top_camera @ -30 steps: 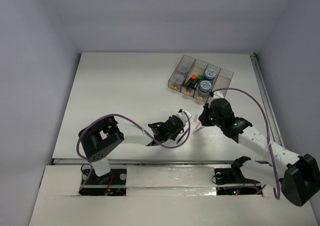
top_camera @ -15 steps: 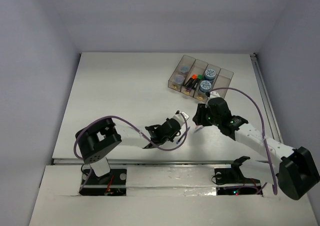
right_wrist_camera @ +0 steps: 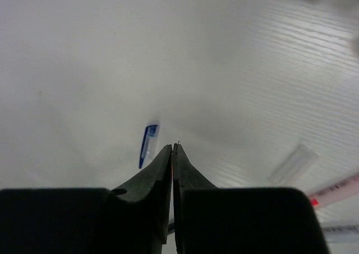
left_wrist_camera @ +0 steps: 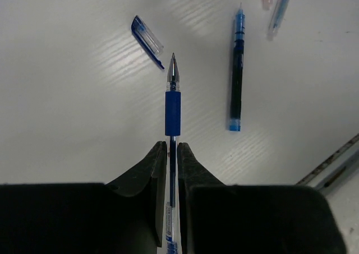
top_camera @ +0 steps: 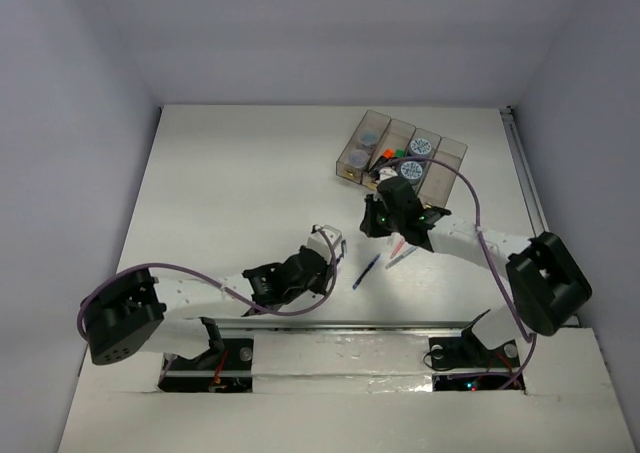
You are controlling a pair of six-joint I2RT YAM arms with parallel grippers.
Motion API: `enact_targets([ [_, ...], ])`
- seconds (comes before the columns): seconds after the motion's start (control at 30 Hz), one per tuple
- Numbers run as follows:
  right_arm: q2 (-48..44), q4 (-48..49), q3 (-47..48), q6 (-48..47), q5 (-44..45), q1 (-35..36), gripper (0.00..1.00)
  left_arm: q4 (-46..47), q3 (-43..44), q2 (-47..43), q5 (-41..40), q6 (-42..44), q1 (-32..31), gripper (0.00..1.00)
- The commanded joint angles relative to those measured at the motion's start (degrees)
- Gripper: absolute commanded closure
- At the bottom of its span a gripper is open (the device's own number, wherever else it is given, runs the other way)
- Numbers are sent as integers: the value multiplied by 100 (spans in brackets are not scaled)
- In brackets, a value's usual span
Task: Sort the stationery into containers
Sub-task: Close the pen cap on the pen.
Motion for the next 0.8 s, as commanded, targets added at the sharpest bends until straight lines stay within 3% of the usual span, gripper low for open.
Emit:
enact_targets([
  [0.0,505,163,550,-91,73,329,84,-266,-315,-462,262,-893,-20,100],
  [0.07,681,102,691,-82,247,408,69,-311,-412,-604,306,-1132,-20,100],
  [0.17,989,-39,929,-56,275,523,57,-399,-570,-832,342,-1685,-20,100],
  [0.33,1385,-232,1096,14,468,645,57,-548,-737,-1087,53,-2126,-20,100],
  [0.77,2018,-777,1518,-21,776,945,64,-399,-843,-1140,52,-2047,-20,100],
])
